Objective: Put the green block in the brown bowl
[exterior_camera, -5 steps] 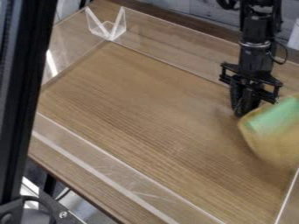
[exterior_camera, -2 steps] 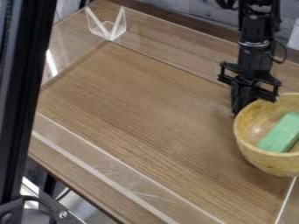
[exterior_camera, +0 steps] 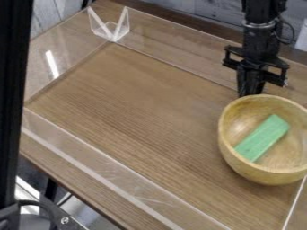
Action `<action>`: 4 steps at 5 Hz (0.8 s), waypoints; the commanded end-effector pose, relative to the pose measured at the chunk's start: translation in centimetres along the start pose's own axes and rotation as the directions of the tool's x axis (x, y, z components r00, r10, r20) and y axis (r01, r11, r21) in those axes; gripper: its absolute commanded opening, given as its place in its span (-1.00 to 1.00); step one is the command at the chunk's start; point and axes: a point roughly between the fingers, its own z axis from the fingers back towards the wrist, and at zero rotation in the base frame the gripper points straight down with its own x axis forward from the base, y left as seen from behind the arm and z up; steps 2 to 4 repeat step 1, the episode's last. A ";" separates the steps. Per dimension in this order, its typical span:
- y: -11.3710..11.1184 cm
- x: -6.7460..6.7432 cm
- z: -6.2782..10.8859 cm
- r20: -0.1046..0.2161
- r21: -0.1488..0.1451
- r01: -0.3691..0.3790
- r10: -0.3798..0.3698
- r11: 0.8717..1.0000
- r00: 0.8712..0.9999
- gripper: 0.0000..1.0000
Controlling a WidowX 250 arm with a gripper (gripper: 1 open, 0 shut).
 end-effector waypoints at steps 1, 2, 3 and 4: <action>-0.3 0.8 4.5 0.125 0.029 0.015 -0.019 0.999 0.992 -1.00; -0.3 0.8 4.5 0.125 0.029 0.015 -0.019 0.999 0.992 -1.00; -0.3 0.8 4.5 0.125 0.029 0.015 -0.019 0.999 0.992 -1.00; -0.3 0.8 4.5 0.125 0.029 0.015 -0.019 0.999 0.992 -1.00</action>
